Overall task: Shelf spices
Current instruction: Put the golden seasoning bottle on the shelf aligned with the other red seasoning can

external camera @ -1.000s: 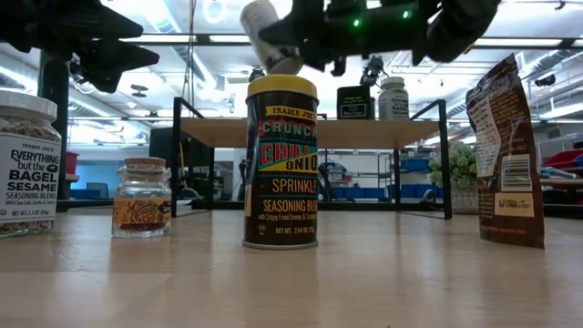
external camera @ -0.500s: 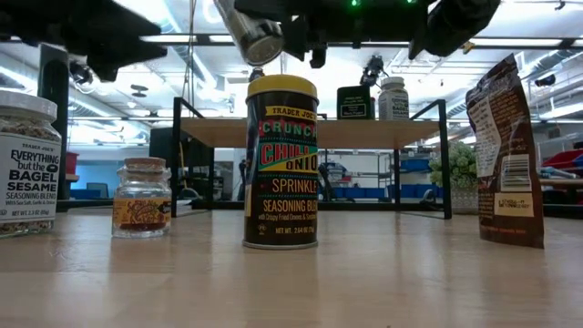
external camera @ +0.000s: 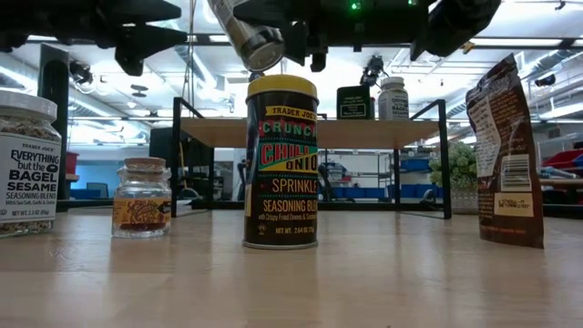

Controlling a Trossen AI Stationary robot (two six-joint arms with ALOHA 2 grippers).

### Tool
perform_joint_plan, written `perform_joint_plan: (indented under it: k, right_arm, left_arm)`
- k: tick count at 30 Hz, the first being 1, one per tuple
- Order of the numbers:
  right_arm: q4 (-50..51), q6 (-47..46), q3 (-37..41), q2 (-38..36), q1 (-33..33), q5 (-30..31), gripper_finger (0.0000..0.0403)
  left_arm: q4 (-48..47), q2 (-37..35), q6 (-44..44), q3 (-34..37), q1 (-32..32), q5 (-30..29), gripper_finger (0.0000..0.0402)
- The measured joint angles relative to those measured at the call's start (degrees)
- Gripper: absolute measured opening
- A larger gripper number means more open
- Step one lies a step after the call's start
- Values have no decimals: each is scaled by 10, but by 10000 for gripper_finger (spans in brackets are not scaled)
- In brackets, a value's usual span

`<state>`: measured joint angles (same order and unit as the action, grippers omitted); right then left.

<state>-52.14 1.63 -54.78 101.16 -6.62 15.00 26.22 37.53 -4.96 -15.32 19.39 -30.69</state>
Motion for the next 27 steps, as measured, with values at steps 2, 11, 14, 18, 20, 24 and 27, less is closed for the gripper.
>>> perform_joint_plan:
  k: [2, 11, 14, 18, 20, 24, 27]
  right_arm:
    - [-1, 0, 0, 0, 1, 0, 285]
    - [0, 1, 0, 0, 5, -1, 286]
    - [10, 1, 0, 0, 6, -1, 286]
    - [28, 1, 0, -1, 6, 0, 286]
    - [35, 0, 0, -1, 5, 0, 286]
    - [37, 0, 0, -2, 5, -1, 286]
    - [41, 0, 0, -1, 6, 0, 286]
  left_arm:
    - [0, 2, -1, -7, -18, 23, 229]
    - [-1, 113, -2, -66, -84, 119, 229]
    - [-1, 148, 1, -89, -94, 139, 229]
    - [-5, 165, 5, -106, -102, 145, 229]
    - [-7, 165, 5, -108, -105, 149, 229]
    - [-3, 165, 4, -110, -106, 150, 229]
    - [-2, 165, 3, -110, -106, 150, 229]
